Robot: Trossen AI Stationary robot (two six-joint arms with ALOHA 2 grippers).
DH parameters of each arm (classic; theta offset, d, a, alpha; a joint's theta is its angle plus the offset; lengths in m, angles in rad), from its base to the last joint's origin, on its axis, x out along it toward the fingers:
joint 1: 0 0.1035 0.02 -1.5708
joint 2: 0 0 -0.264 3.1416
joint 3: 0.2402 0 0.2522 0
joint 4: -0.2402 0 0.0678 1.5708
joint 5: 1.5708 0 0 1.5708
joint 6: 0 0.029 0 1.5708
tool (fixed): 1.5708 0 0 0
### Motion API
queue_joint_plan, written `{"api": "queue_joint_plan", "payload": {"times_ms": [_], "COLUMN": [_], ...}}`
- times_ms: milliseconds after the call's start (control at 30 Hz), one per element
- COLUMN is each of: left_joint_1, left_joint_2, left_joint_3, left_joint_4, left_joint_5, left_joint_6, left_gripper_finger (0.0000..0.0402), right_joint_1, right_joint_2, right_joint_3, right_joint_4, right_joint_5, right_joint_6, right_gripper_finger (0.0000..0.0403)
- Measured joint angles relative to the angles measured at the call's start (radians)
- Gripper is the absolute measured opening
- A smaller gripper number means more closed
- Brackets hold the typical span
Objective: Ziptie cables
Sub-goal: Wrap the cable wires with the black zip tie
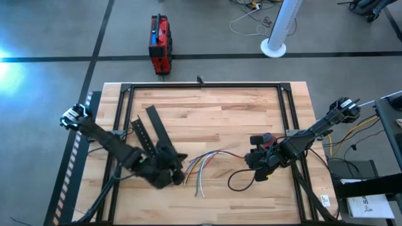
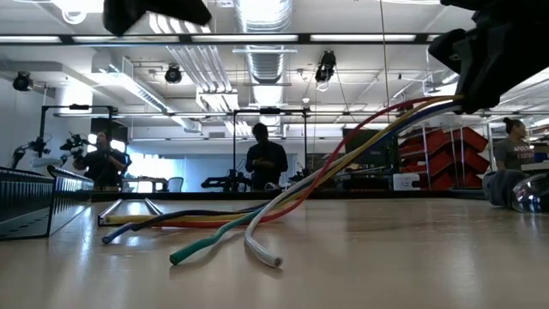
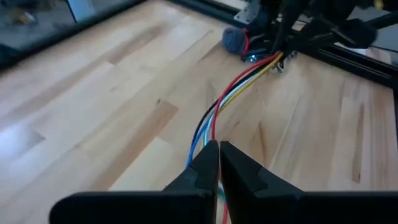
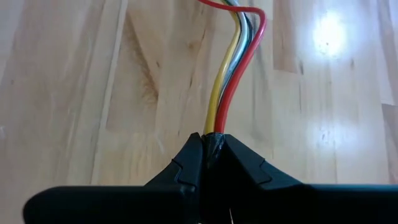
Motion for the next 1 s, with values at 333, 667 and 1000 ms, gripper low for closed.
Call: {"api": "queue_joint_plan", "payload": {"times_ms": [333, 667, 1000], "left_joint_1": [0.215, 0.245, 0.245], "left_joint_2": [0.063, 0.084, 0.163], "left_joint_3": [-0.213, -0.273, -0.271], "left_joint_4": [0.415, 0.605, 0.992], "left_joint_5": [0.194, 0.198, 0.197], "left_joint_6": [0.106, 0.252, 0.517], "left_gripper_finger": [0.0000, 0.0000, 0.0014], "right_joint_1": [0.000, 0.000, 0.000], "right_joint_2": [0.000, 0.000, 0.000], "right_joint_3": [0.000, 0.000, 0.001], "right_joint_4": [-0.001, -0.001, 0.016], "right_joint_5": [0.013, 0.027, 0.074], "right_joint_6": [-0.001, -0.013, -0.054], "right_gripper_finger": [0.0028, 0.0028, 0.0028]}}
